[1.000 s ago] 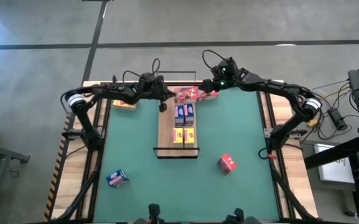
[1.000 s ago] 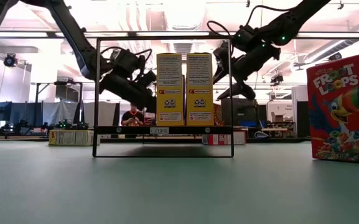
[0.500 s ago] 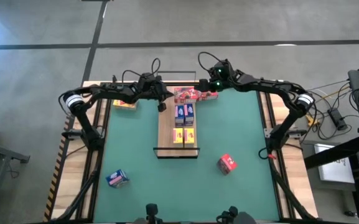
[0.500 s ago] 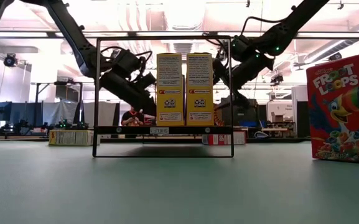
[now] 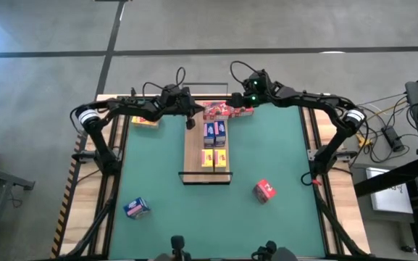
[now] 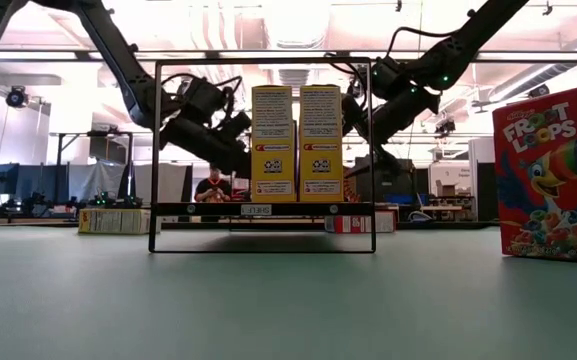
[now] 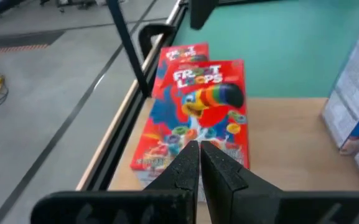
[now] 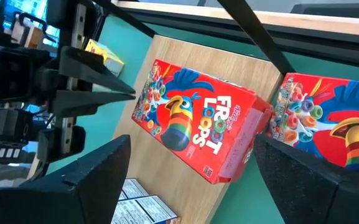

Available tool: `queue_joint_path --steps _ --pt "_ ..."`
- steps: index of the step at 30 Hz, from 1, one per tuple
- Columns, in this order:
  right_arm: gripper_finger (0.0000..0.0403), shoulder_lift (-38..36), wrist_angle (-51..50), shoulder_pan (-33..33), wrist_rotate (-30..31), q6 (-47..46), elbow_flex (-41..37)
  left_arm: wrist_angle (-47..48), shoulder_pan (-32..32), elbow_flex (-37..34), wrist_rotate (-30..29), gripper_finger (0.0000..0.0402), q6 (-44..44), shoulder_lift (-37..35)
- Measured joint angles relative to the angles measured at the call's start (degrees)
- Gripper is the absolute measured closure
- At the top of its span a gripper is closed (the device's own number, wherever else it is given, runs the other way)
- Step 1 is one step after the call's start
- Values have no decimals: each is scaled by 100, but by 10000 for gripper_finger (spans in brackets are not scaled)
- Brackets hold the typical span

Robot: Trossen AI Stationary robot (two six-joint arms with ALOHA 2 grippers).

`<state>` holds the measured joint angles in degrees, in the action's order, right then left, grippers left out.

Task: Stack cereal on shelf
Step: Put the top red cereal box on the shelf

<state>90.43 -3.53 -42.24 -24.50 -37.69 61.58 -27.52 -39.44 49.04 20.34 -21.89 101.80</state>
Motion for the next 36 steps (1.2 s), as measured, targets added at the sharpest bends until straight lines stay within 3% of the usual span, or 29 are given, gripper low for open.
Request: queue_joint_path --steps 3,36 --pt "74 0 0 0 -10 4 0 217 2 2 -282 401 -43 0" --pt "74 -1 0 40 -10 22 2 1126 -22 -4 -563 401 144 -157"
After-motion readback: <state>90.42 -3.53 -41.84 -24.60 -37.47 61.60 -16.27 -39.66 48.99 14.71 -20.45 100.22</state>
